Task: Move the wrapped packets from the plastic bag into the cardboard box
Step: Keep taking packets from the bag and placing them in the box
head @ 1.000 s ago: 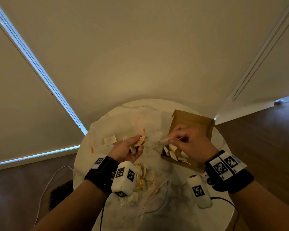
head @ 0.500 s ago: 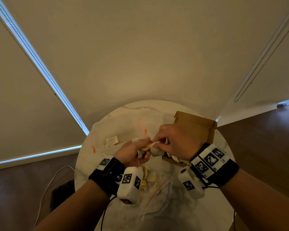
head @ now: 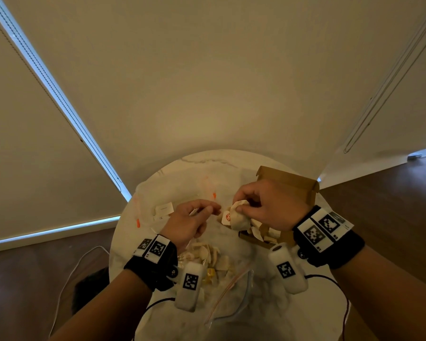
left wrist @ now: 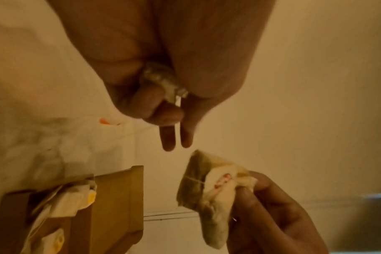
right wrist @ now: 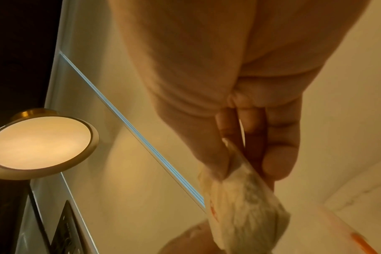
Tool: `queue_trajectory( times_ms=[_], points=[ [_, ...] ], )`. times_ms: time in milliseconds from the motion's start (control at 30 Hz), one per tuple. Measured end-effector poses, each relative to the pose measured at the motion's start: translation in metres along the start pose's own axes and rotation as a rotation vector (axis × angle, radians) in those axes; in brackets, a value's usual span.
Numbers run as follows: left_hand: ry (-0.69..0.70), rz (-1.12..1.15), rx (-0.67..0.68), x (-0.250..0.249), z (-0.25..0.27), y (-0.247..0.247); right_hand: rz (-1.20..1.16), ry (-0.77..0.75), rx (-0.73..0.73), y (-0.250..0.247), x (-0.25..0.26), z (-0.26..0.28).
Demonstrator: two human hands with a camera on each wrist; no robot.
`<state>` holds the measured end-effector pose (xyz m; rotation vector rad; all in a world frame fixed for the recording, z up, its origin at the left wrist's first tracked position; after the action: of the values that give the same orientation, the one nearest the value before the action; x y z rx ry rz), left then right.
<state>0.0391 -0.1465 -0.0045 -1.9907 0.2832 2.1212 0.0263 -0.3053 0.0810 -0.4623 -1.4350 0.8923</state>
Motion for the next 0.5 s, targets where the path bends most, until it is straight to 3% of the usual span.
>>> queue_trajectory(
  times_ms=[167, 267, 400, 500],
  points=[
    [0.221, -0.239, 0.206, -0.032, 0.001, 0.018, 0.0, -0.007, 0.009, 0.001, -0.001, -0.002],
    [0.247, -0.268, 0.11, -0.03, -0.002, 0.012, -0.036, 0.018, -0.006, 0.0, -0.007, -0.003],
    [0.143, -0.166, -0.094, -0.016, -0.006, -0.002, -0.07, 0.054, -0.089, -0.006, -0.02, 0.004],
    [0.126, -0.164, -0.093, -0.016, -0.008, -0.001, -0.136, 0.046, -0.05, -0.002, -0.019, 0.009]
  ],
)
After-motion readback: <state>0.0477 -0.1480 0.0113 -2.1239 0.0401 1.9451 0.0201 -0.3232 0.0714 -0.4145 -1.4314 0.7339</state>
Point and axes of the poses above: each hand's wrist, its own z-axis away from the middle knuckle, its own y-axis out of the palm, x = y × z, the point moved 8 cm from there along -z, towards the middle knuckle, and after that the axes turned 10 degrees about y, right-handed, at the moved point
